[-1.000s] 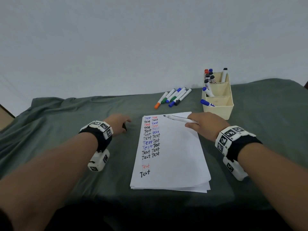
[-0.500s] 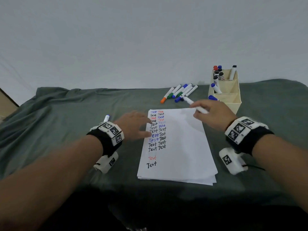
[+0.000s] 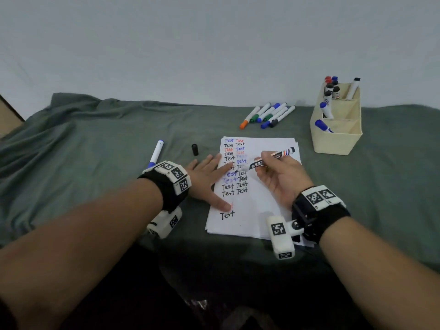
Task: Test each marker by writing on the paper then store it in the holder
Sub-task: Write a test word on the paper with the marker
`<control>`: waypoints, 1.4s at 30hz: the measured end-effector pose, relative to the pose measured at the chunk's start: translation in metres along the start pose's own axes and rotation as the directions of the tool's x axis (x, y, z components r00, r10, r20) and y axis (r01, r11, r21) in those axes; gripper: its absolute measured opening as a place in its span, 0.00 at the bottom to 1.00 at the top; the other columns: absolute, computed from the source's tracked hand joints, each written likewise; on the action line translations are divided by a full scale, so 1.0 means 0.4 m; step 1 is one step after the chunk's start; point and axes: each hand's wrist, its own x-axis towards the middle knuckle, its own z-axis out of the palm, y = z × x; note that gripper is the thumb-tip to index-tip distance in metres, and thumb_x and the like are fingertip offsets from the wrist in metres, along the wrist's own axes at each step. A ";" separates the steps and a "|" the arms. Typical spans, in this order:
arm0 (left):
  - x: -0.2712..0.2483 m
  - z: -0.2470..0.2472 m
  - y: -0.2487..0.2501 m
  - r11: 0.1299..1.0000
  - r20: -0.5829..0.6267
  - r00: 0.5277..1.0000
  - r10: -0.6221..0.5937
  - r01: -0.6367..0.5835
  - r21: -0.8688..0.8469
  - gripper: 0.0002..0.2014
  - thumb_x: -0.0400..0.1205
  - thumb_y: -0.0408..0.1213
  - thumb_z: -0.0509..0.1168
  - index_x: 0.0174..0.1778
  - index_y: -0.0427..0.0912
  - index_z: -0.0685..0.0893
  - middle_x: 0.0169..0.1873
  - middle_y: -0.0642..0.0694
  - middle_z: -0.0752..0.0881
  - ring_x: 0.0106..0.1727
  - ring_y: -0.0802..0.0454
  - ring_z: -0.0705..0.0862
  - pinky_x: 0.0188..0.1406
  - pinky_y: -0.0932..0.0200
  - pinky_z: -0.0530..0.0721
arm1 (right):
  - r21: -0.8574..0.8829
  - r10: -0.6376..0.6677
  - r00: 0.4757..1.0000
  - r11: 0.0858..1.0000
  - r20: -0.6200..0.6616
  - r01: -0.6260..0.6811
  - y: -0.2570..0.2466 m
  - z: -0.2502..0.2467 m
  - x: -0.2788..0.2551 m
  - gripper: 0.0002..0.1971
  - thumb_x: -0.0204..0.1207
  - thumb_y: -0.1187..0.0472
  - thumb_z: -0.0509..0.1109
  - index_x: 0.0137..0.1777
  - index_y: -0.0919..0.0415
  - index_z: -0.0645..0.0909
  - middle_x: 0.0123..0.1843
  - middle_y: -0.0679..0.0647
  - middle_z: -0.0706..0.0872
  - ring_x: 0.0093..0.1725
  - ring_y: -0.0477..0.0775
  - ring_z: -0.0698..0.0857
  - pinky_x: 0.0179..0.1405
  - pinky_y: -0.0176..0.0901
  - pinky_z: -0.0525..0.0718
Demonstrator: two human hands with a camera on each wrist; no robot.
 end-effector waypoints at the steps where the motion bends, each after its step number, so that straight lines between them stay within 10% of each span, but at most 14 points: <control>1: -0.001 -0.001 0.001 1.000 0.006 1.000 0.000 0.000 -0.007 0.69 0.50 0.90 0.55 0.79 0.68 0.25 0.82 0.54 0.24 0.82 0.52 0.25 0.81 0.36 0.32 | -0.041 -0.011 1.000 0.999 0.026 0.012 0.009 -0.005 0.001 0.04 0.77 0.70 0.76 0.46 0.63 0.84 0.41 0.61 0.88 0.30 0.50 0.87 0.31 0.36 0.88; 12: -0.004 -0.004 0.025 0.997 0.002 0.998 -0.065 0.065 -0.045 0.41 0.82 0.69 0.51 0.82 0.65 0.31 0.83 0.53 0.27 0.84 0.52 0.28 0.82 0.39 0.34 | -0.353 -0.085 0.984 0.926 0.157 0.136 0.028 -0.007 -0.012 0.16 0.72 0.82 0.72 0.32 0.62 0.77 0.26 0.59 0.80 0.26 0.56 0.74 0.27 0.43 0.73; 42: 0.010 0.006 0.020 0.996 0.013 0.998 -0.069 0.069 -0.054 0.42 0.81 0.70 0.51 0.81 0.67 0.30 0.83 0.54 0.26 0.83 0.53 0.27 0.82 0.39 0.33 | -0.363 -0.124 0.982 0.917 0.140 0.168 0.039 -0.027 -0.004 0.14 0.67 0.74 0.75 0.32 0.57 0.76 0.28 0.59 0.77 0.27 0.57 0.74 0.26 0.43 0.73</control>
